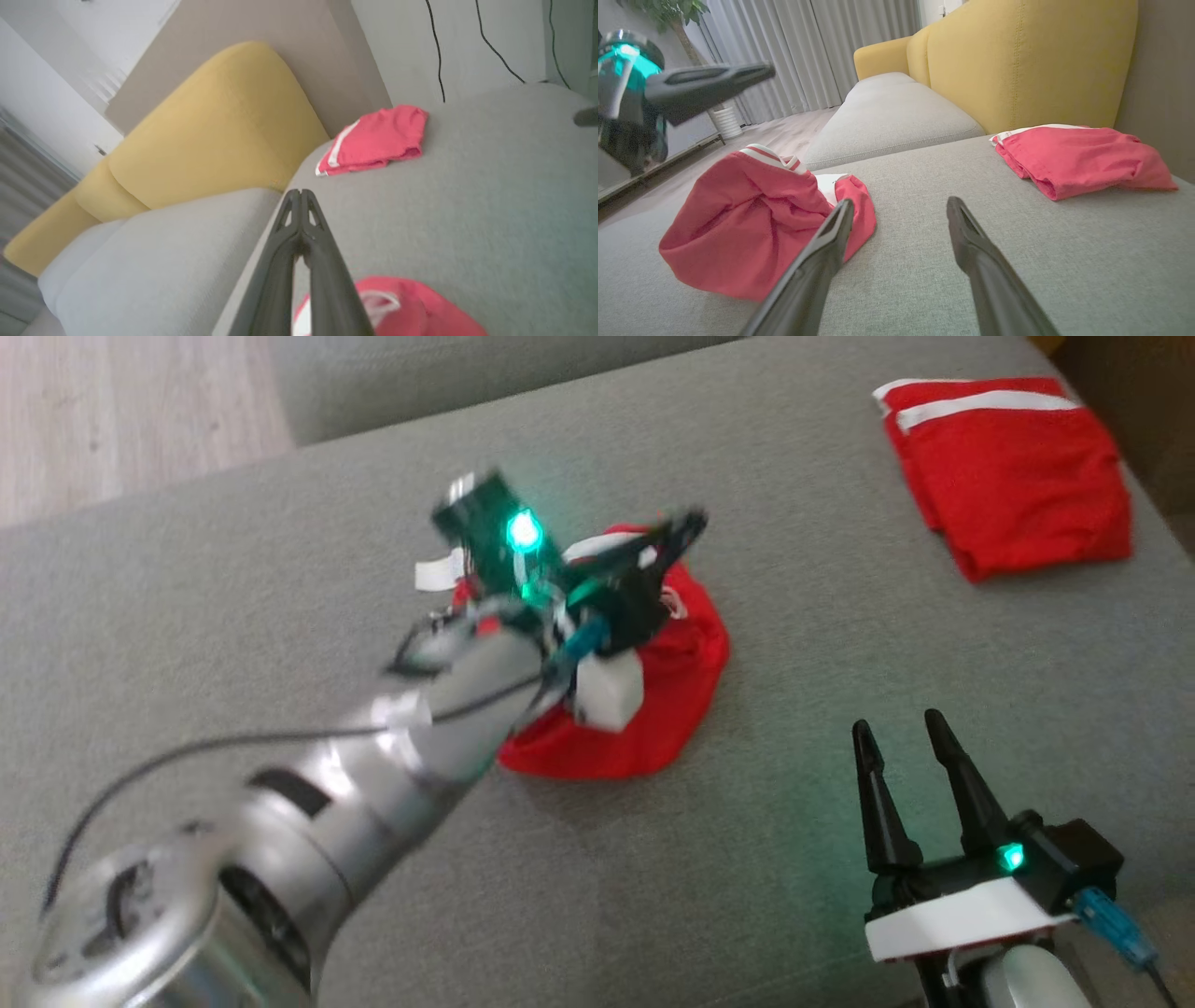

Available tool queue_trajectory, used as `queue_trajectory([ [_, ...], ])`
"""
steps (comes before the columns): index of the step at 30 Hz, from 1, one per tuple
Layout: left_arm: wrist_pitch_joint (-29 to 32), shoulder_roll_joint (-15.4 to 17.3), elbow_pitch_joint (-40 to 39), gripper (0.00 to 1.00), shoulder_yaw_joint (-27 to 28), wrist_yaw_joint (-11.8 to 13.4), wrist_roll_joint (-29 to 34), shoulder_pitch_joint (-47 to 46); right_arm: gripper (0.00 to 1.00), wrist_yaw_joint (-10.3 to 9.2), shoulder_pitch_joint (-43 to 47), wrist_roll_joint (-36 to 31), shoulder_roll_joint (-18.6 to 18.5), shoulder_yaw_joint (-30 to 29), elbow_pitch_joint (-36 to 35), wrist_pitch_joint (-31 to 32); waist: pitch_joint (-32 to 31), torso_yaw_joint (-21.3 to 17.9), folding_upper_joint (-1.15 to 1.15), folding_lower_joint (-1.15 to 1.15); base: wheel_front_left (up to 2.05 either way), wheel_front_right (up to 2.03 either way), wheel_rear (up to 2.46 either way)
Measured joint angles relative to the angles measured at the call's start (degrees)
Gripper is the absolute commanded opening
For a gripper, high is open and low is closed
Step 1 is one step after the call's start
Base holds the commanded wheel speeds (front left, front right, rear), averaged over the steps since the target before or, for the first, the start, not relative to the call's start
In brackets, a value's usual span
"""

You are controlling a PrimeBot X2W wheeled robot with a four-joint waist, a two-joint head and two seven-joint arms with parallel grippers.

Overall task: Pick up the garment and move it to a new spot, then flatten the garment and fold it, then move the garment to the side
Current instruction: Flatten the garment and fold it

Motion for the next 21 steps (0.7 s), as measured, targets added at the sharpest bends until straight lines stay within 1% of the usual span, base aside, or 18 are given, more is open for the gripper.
queue_trajectory([
  [2,-0.23,-0.01,-0.71,0.00,0.66,-0.25,-0.32,-2.53,1.00,0.00,0.08,0.42,0.10,0.13,0.13,0.00,-0.70,-0.77,0.00,0.00,0.00,0.00,0.00],
  [4,-0.25,-0.12,-1.83,0.00,1.57,-1.37,-1.16,-4.36,1.00,0.00,0.18,0.46,0.15,0.09,0.22,0.00,-1.40,-1.51,0.00,0.00,0.00,0.00,0.00],
  [5,-0.30,-0.29,-1.92,0.09,1.72,-1.68,-1.72,-4.81,1.00,0.00,0.23,0.46,0.19,0.03,0.21,0.00,-1.72,-1.88,0.00,-0.01,0.00,0.00,0.00],
  [6,-0.24,-0.41,-1.78,0.85,1.62,-2.21,-2.36,-4.80,1.00,0.00,0.33,0.46,0.22,-0.08,0.20,0.00,-1.98,-2.19,0.00,-0.01,0.00,0.00,0.00],
  [7,0.48,-0.57,-1.52,1.00,1.33,-2.57,-3.08,-4.47,1.00,0.00,0.50,0.46,0.23,-0.20,0.21,0.00,-2.13,-2.44,0.00,-0.01,0.00,0.00,0.00],
  [11,6.22,-0.60,-1.02,1.00,-1.76,-3.85,-5.76,-1.71,1.00,0.00,1.54,0.46,0.27,-0.55,0.12,0.00,-1.04,-2.57,0.00,0.00,0.00,0.00,0.00],
  [13,9.62,-0.55,0.16,1.00,-3.01,-4.01,-6.01,-0.07,1.00,0.00,1.25,0.46,0.37,-0.77,-0.23,0.00,0.06,-2.42,0.00,0.00,0.00,0.00,0.00],
  [15,11.67,-0.36,0.99,1.00,-3.87,-4.15,-6.55,1.02,1.00,0.00,0.98,0.45,0.41,-0.93,-0.56,0.00,1.31,-2.24,0.00,0.01,0.00,0.00,0.00],
  [16,12.17,-0.35,1.44,1.00,-4.05,-4.03,-6.41,1.15,1.00,0.00,0.85,0.45,0.42,-0.92,-0.57,0.00,1.97,-2.14,0.00,0.01,0.00,0.00,0.00],
  [19,13.60,-0.35,3.12,1.00,-4.26,-2.42,-5.82,0.91,1.00,0.00,-0.27,0.45,0.45,-0.91,-0.58,0.00,3.93,-1.78,0.00,0.01,0.00,0.00,0.00],
  [21,14.46,-0.35,4.60,1.00,-4.44,-2.22,-5.24,0.69,1.00,0.00,-1.31,0.45,0.46,-0.87,-0.63,0.00,4.96,-1.48,0.00,0.02,0.00,0.00,0.00],
])
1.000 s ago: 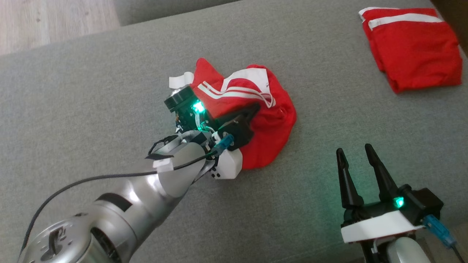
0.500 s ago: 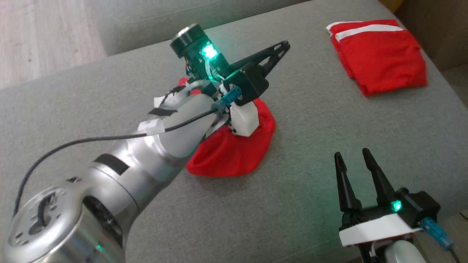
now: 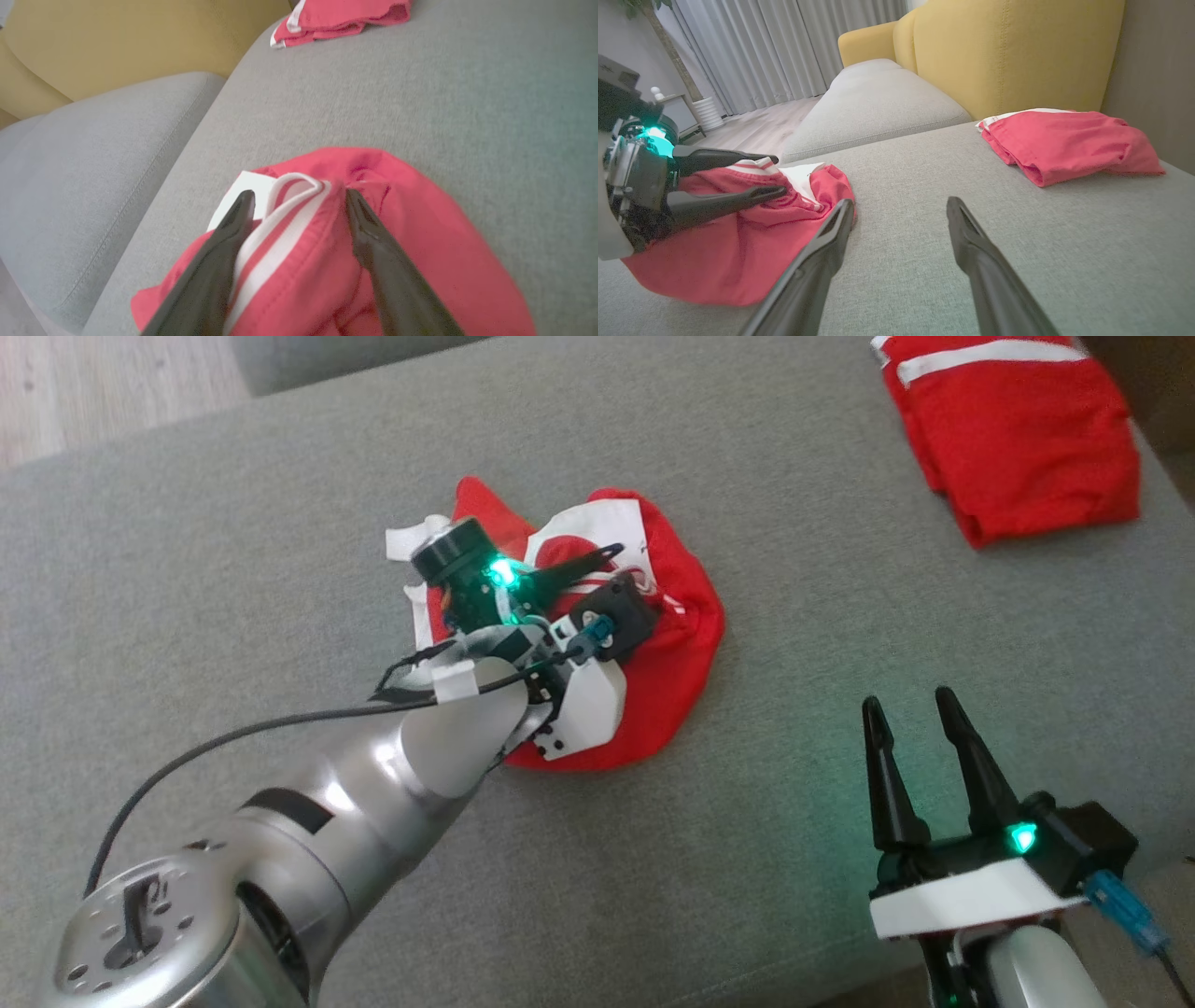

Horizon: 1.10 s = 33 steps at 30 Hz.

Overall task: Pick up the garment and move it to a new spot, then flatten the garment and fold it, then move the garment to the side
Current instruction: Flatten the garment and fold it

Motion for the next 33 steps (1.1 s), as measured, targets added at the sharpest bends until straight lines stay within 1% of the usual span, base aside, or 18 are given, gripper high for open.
queue_trajectory([
  [1,0.03,0.03,0.60,0.41,-0.11,0.00,0.02,-0.07,1.00,0.00,-0.38,0.00,0.00,0.04,0.00,0.00,0.35,0.17,0.00,0.00,0.00,0.00,0.00],
  [2,-0.01,0.10,0.90,0.00,-0.19,-0.04,0.09,-0.12,1.00,0.00,-0.60,0.00,0.01,0.11,0.01,0.00,0.56,0.36,0.00,0.00,0.00,0.00,0.00],
  [6,-1.40,0.14,1.10,0.00,-0.53,-0.65,-0.54,-0.15,1.00,0.00,-0.91,-0.05,0.01,0.14,0.21,0.00,-0.10,0.84,0.00,0.00,0.00,0.00,0.00],
  [10,-5.65,0.11,-1.53,0.00,1.01,-1.12,-3.97,-0.91,1.00,0.00,-0.90,-0.08,0.01,0.49,0.52,0.00,-1.97,0.97,0.00,-0.01,0.00,0.00,0.00],
  [12,-8.03,0.07,-2.77,0.00,2.80,-1.14,-6.02,-2.82,1.00,0.00,-0.86,-0.08,0.01,1.02,0.64,0.00,-3.05,0.95,0.00,-0.01,0.00,0.00,0.00],
  [15,-11.03,0.05,-2.38,0.00,4.81,-1.05,-6.45,-9.33,1.00,0.01,-0.82,-0.08,0.01,1.62,0.87,0.00,-4.59,0.59,0.00,-0.01,0.00,0.00,0.00],
  [17,-12.76,0.05,-1.86,0.00,7.42,-0.56,-6.51,-14.69,1.00,0.00,-0.79,0.03,0.01,1.83,0.94,0.00,-5.39,0.04,0.00,-0.02,0.00,0.00,0.00],
  [20,-14.26,-0.15,-2.12,0.00,12.92,-0.43,-8.57,-22.05,1.00,0.00,-0.46,0.12,0.01,1.75,1.11,0.00,-6.19,-0.54,0.00,-0.02,0.00,0.00,0.00],
  [22,-14.71,-0.42,-3.09,0.00,16.48,-0.12,-10.13,-25.41,1.00,0.00,0.41,0.15,0.01,0.97,0.92,-0.01,-6.29,-0.14,0.00,-0.02,0.00,0.00,0.00],
  [24,-14.77,-0.52,-4.34,0.00,19.80,-0.33,-11.99,-26.90,1.00,0.00,1.42,0.52,0.02,0.12,0.73,0.00,-6.17,0.68,0.00,-0.02,0.00,0.00,0.00],
  [25,-14.77,-0.52,-4.34,0.00,19.80,-0.33,-11.99,-26.90,1.00,0.00,1.42,0.52,0.02,0.12,0.73,0.00,-6.17,0.68,0.00,-0.02,0.00,0.00,0.00],
  [26,-14.77,-0.22,-5.31,0.00,22.82,-0.98,-14.12,-25.83,1.00,0.00,1.77,0.52,0.05,-0.85,0.60,0.00,-6.13,1.62,0.00,-0.02,0.00,0.00,0.00],
  [28,-14.77,0.48,-6.62,0.00,24.20,-1.46,-15.58,-22.51,1.00,0.00,1.75,0.52,0.05,-1.59,0.15,0.00,-6.16,2.70,0.00,-0.02,0.00,0.00,0.00],
  [30,-14.75,1.33,-8.00,0.00,25.41,-1.68,-17.25,-16.43,1.00,0.00,1.75,0.52,0.05,-1.75,0.05,0.00,-6.22,3.89,0.00,-0.01,0.00,0.00,0.00],
  [32,-14.74,3.00,-9.66,0.00,27.09,-1.42,-18.64,-7.65,1.00,0.00,1.77,0.52,0.08,-2.04,-0.02,0.00,-6.43,5.10,0.00,-0.01,0.00,0.00,0.00],
  [33,-14.74,3.00,-9.66,0.00,27.09,-1.42,-18.64,-7.65,1.00,0.00,1.77,0.52,0.08,-2.04,-0.02,0.00,-6.43,5.10,0.00,-0.01,0.00,0.00,0.00],
])
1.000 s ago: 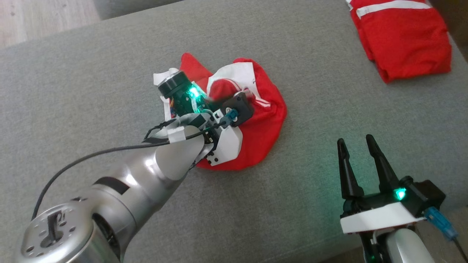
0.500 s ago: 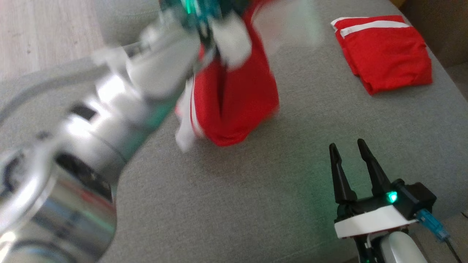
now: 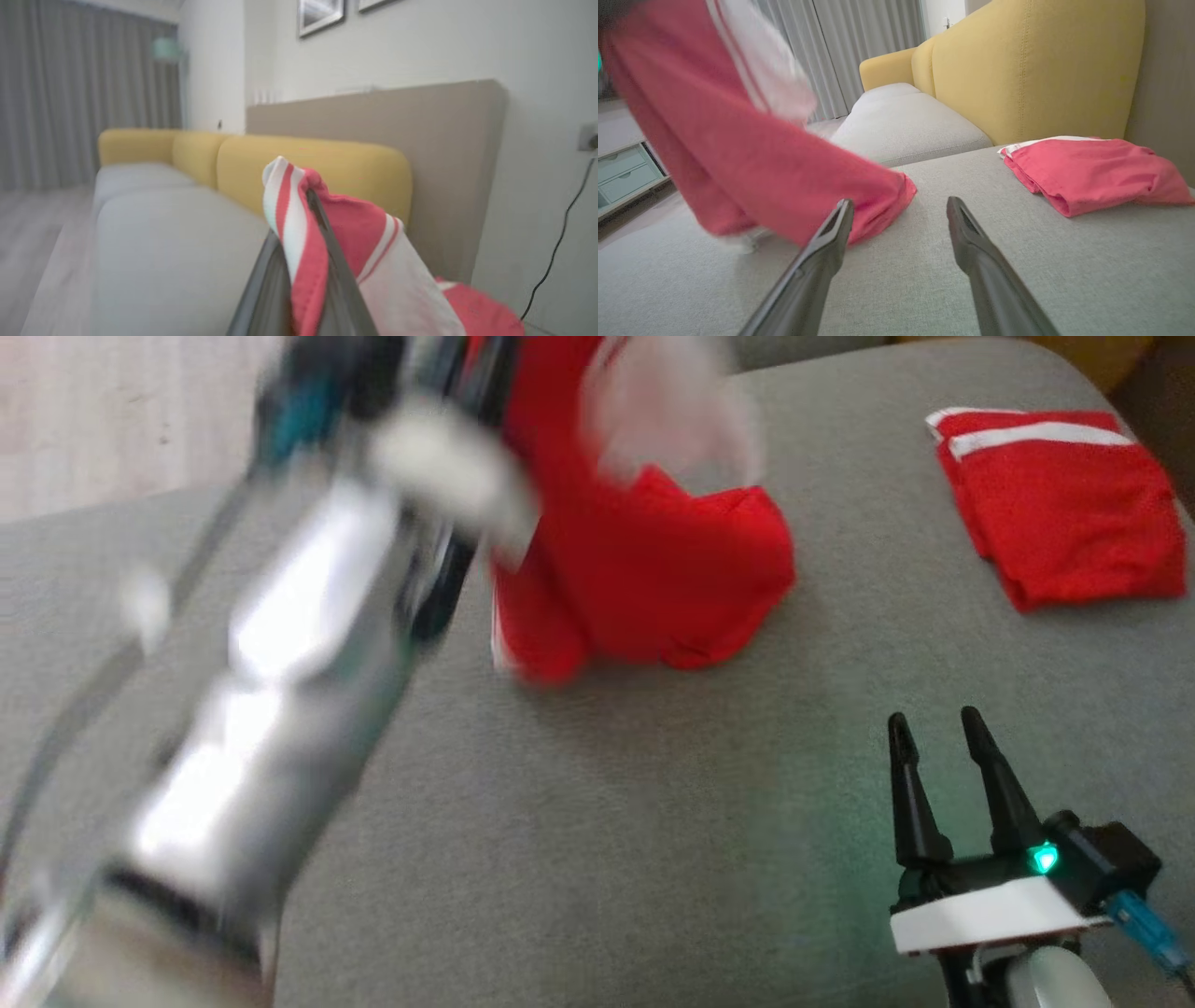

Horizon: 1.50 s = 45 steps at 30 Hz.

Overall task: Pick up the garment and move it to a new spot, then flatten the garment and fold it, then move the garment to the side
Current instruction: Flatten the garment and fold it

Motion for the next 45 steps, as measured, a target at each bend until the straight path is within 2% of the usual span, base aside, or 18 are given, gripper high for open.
queue_trajectory([
  [5,0.08,4.54,-4.61,0.00,6.70,3.25,-4.34,26.31,1.00,0.00,2.02,-0.26,0.03,-0.13,-0.25,0.00,-0.84,3.28,0.00,0.00,0.00,0.00,0.00],
  [11,0.09,5.24,-12.74,0.00,14.71,6.08,-6.00,51.10,1.00,0.00,4.10,-1.21,0.07,-1.07,-0.22,0.00,-2.45,7.04,0.00,-0.01,0.00,0.00,0.00],
  [16,0.08,5.16,-19.02,0.00,17.90,7.99,-4.39,61.50,1.00,0.01,4.55,-1.47,0.05,-1.21,-0.20,0.00,-3.52,9.96,0.00,-0.01,0.00,0.00,0.00],
  [21,0.38,5.72,-21.51,0.00,18.08,9.54,-2.79,65.64,1.00,0.00,5.29,-1.55,0.03,-0.88,-0.18,0.00,-4.89,11.92,0.00,-0.01,0.00,0.00,0.00],
  [22,0.83,5.99,-22.16,0.29,18.07,9.82,-2.79,66.07,1.00,0.00,5.76,-1.55,0.02,-0.83,-0.16,0.00,-5.07,12.16,0.00,-0.01,0.00,0.00,0.00],
  [23,1.34,6.34,-22.80,1.00,18.08,10.25,-2.79,66.28,1.00,0.00,6.02,-1.55,0.02,-0.82,-0.13,0.00,-5.18,12.34,0.00,-0.01,0.00,0.00,0.00],
  [28,3.26,9.58,-29.41,1.00,19.25,13.28,-1.47,65.74,1.00,0.00,6.36,-1.55,-0.12,-0.88,-0.48,0.00,-4.43,12.63,0.00,0.00,0.00,0.00,0.00],
  [32,8.67,15.38,-34.95,1.00,19.93,14.96,1.02,61.54,1.00,0.00,6.31,-1.56,-0.29,-0.94,-0.82,0.00,-2.65,12.56,0.00,0.00,0.00,0.00,0.00],
  [34,13.03,18.79,-35.61,1.00,19.83,14.89,2.49,57.06,1.00,0.01,6.11,-1.65,-0.33,-0.91,-0.90,0.00,-1.61,12.52,0.00,0.00,0.00,0.00,0.00],
  [35,18.22,21.42,-35.01,1.00,19.79,13.54,2.67,52.53,1.00,0.00,5.46,-1.72,-0.35,-0.81,-0.90,0.00,-0.59,12.39,0.00,0.00,0.00,0.00,0.00],
  [39,27.64,23.85,-30.97,1.00,17.26,7.28,1.07,45.88,1.00,0.00,3.65,-1.72,-0.40,-0.57,-0.94,0.00,1.14,11.83,0.00,0.01,0.00,0.00,0.00],
  [45,32.98,25.69,-22.06,1.00,16.27,2.68,-0.58,40.76,1.00,0.00,1.92,-1.70,-0.41,-0.77,-0.96,0.00,2.93,10.20,0.00,0.01,0.00,0.00,0.00],
])
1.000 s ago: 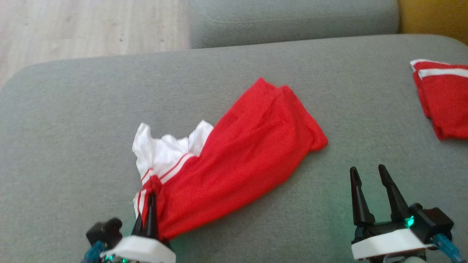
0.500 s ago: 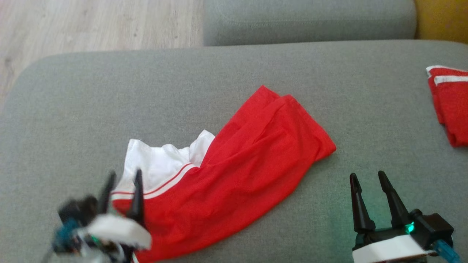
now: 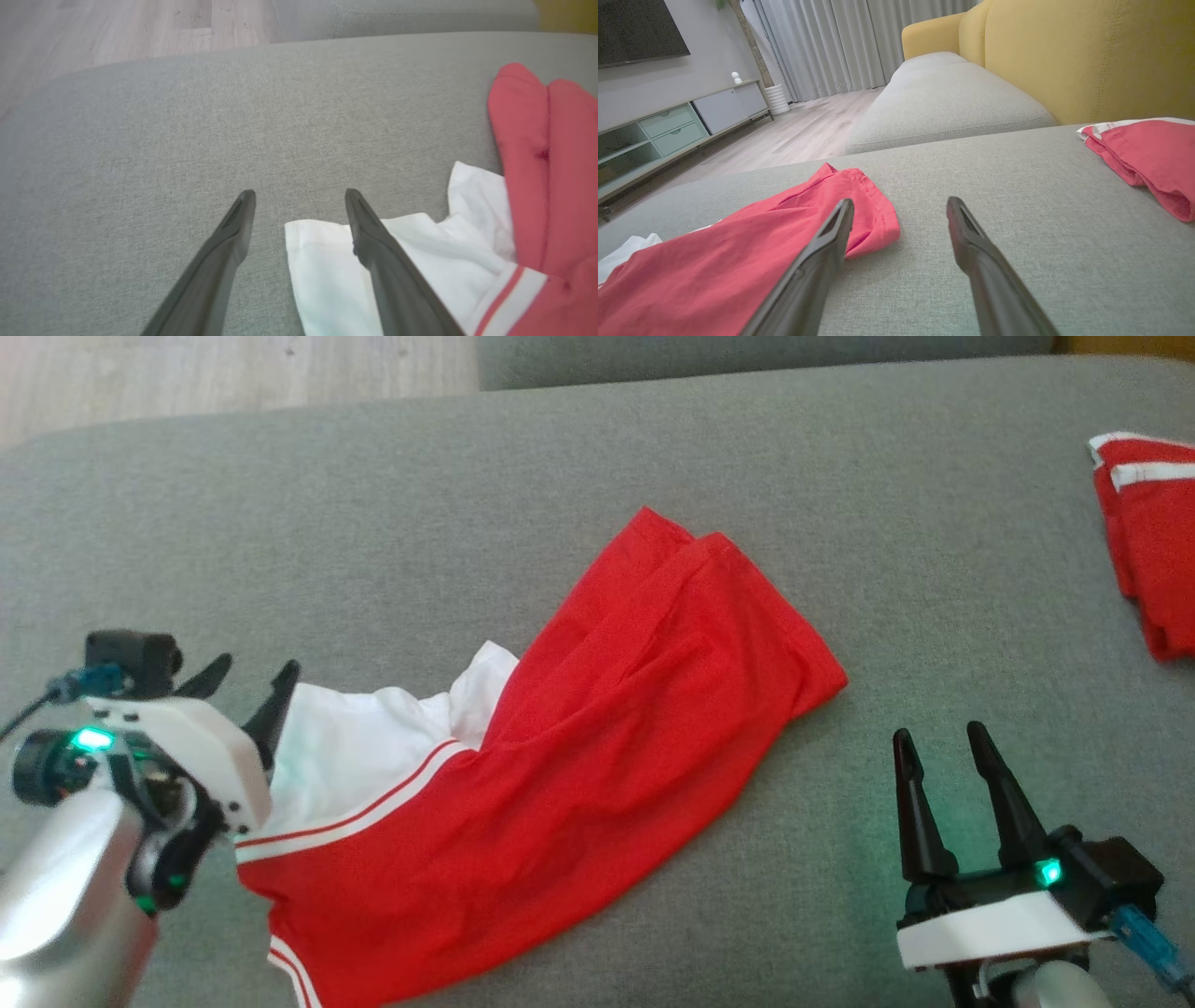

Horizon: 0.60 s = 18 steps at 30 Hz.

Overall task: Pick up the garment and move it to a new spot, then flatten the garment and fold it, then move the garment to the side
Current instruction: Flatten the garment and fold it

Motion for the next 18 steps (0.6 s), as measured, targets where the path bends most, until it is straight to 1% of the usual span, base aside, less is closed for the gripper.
queue_trajectory([
  [3,1.85,0.81,3.65,1.00,-0.56,-0.96,-0.11,-1.63,1.00,0.00,-0.10,0.00,0.01,-0.13,-0.11,0.00,0.87,-0.76,0.00,0.00,0.00,0.00,0.00],
  [9,4.38,0.74,7.21,1.00,-1.22,-2.40,-1.69,-2.06,1.00,0.00,-0.16,0.00,0.04,-0.59,-0.27,0.00,2.18,-1.49,0.00,0.00,0.00,0.00,0.00],
  [18,3.81,0.66,9.50,1.00,-2.75,-2.45,-0.02,-4.05,1.00,0.00,-1.94,0.00,0.10,-0.80,-0.65,0.00,3.50,-1.74,0.00,-0.01,0.00,0.00,0.00],
])
